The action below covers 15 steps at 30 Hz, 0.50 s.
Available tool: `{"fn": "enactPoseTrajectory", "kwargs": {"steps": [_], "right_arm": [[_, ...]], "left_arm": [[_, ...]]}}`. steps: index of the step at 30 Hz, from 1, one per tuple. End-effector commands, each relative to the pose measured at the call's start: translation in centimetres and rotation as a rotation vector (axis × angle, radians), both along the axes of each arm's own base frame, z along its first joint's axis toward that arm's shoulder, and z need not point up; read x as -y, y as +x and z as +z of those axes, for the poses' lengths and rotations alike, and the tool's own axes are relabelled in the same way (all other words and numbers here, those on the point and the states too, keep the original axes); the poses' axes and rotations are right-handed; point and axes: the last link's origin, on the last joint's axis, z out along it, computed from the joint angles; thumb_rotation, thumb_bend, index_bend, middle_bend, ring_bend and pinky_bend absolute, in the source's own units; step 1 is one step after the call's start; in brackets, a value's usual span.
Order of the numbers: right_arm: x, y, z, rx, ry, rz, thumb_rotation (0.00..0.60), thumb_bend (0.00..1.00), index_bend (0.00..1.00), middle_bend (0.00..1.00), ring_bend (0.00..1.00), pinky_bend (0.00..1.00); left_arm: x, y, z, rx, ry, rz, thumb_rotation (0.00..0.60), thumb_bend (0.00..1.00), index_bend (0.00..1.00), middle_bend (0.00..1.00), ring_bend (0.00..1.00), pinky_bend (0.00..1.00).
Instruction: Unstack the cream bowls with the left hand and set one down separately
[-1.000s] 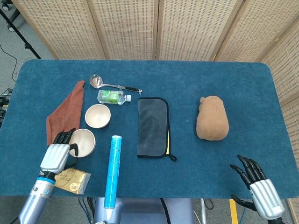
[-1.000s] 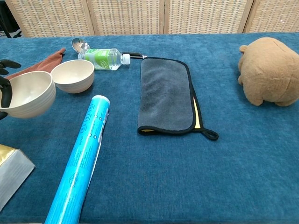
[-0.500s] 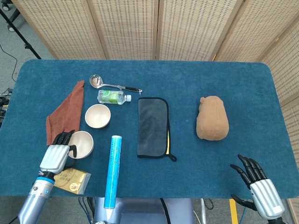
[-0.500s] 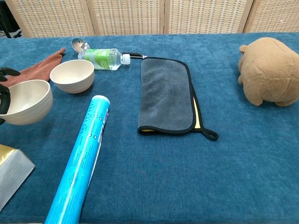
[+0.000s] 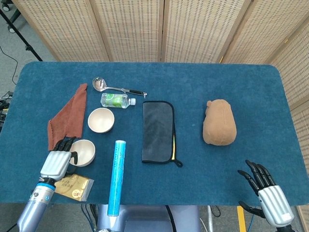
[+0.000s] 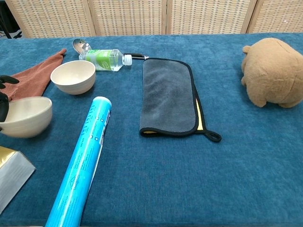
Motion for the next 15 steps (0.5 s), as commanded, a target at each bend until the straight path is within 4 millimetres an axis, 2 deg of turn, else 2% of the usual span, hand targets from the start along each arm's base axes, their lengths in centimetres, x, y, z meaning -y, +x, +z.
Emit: {"fn": "enactPoseTrajectory", "kwargs": {"steps": [1,9,15], "right_arm": [[0.0,0.0,0.0,0.0,0.0,0.0,0.6,0.0,0.16,0.0,0.0,0.07],[0.04,-0.01,0.03,0.004,-0.002,0.0,0.6,0.0,0.16,0.0,0.0,0.07],[0.08,-0.04,0.0,0.003,-0.002,-0.001,0.6,0.0,0.16,0.0,0.0,0.07]], "left_arm": [[-0.04,-0.02,0.05,-0.006,0.0,-0.003,0.6,0.32,0.52,0.03,0.08,0.05],[-0.23,0.12,0.31,-0.027,0.001,-0.025,0.6,0.31,0.31,0.0,0.08,0.05],[-0.36,0.41,0.73,-0.028,0.001,-0.035,0.6,0.27,0.07,0.0,0.08,0.05]]}}
